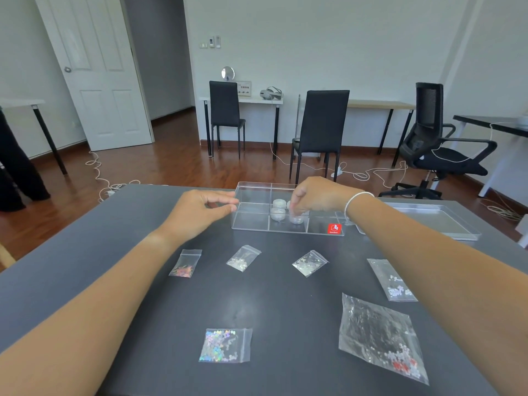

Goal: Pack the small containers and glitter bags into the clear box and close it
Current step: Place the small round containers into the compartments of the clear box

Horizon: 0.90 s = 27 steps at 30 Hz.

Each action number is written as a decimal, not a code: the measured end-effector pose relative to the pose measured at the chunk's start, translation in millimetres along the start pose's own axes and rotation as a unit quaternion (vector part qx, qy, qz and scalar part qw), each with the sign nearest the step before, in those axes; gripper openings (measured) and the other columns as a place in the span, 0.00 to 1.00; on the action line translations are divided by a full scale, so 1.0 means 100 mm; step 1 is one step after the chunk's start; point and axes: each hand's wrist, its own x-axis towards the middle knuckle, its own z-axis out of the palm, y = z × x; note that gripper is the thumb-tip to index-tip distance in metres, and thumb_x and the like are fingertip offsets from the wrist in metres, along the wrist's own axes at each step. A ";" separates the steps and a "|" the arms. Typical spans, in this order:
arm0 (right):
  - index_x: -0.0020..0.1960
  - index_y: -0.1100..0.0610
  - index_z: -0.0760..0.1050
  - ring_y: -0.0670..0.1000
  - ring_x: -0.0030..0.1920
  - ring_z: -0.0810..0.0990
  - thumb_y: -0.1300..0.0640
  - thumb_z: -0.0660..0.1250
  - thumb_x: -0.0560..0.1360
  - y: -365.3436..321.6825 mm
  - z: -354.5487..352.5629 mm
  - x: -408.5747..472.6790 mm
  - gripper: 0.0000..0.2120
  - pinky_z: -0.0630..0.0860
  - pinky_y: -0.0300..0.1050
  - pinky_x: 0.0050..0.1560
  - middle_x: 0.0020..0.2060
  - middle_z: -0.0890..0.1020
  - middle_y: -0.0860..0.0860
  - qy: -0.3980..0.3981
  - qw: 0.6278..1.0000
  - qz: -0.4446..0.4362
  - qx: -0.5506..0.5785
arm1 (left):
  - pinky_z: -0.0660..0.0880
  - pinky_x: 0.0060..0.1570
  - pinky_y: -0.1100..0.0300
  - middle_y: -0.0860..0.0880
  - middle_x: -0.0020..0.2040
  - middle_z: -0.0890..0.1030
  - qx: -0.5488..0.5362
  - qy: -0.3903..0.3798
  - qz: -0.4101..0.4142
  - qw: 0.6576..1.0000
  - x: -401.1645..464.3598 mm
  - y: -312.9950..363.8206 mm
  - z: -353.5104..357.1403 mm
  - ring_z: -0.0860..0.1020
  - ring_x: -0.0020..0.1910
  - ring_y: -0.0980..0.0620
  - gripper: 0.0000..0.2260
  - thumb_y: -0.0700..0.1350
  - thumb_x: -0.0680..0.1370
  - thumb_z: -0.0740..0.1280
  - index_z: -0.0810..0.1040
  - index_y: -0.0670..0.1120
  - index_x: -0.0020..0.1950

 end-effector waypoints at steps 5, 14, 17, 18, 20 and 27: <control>0.39 0.53 0.81 0.47 0.44 0.78 0.59 0.68 0.71 0.01 0.00 -0.11 0.05 0.70 0.35 0.39 0.40 0.82 0.46 0.056 0.997 -0.036 0.025 | 0.66 0.41 0.82 0.58 0.49 0.81 0.007 0.000 -0.004 1.000 -0.01 0.03 -0.01 0.75 0.40 0.70 0.08 0.45 0.71 0.71 0.81 0.60 0.41; 0.42 0.54 0.81 0.46 0.50 0.77 0.57 0.68 0.72 0.03 0.02 -0.54 0.03 0.70 0.41 0.57 0.44 0.81 0.44 0.164 0.978 -0.103 0.073 | 0.65 0.41 0.83 0.59 0.57 0.76 0.048 0.018 0.010 0.999 -0.12 0.10 -0.04 0.74 0.40 0.51 0.12 0.45 0.72 0.70 0.78 0.59 0.53; 0.41 0.54 0.81 0.45 0.49 0.77 0.57 0.69 0.71 -0.01 0.09 -0.67 0.03 0.71 0.40 0.53 0.44 0.80 0.44 0.182 0.972 -0.121 0.090 | 0.65 0.40 0.82 0.57 0.54 0.77 0.063 0.019 0.010 0.998 -0.20 0.15 -0.13 0.75 0.40 0.50 0.11 0.46 0.73 0.69 0.78 0.58 0.53; 0.41 0.53 0.80 0.43 0.47 0.76 0.57 0.69 0.71 -0.04 0.13 -0.71 0.02 0.70 0.37 0.51 0.42 0.80 0.43 0.182 0.971 -0.128 0.092 | 0.66 0.39 0.81 0.57 0.52 0.77 0.067 0.017 0.008 0.998 -0.22 0.16 -0.16 0.74 0.40 0.51 0.11 0.46 0.73 0.69 0.79 0.57 0.54; 0.38 0.50 0.79 0.37 0.42 0.75 0.57 0.69 0.71 -0.11 0.20 -0.77 0.04 0.66 0.25 0.45 0.38 0.78 0.38 0.174 0.969 -0.142 0.100 | 0.66 0.38 0.80 0.57 0.50 0.78 0.072 0.014 0.000 0.997 -0.28 0.17 -0.22 0.73 0.39 0.52 0.10 0.45 0.73 0.69 0.79 0.56 0.53; 0.40 0.50 0.79 0.44 0.42 0.75 0.55 0.70 0.70 -0.38 0.51 -0.80 0.01 0.69 0.33 0.42 0.38 0.79 0.41 0.126 0.981 -0.105 0.106 | 0.69 0.42 0.73 0.56 0.49 0.81 0.076 -0.032 -0.045 0.996 -0.52 0.14 -0.42 0.74 0.42 0.50 0.08 0.46 0.73 0.69 0.80 0.57 0.50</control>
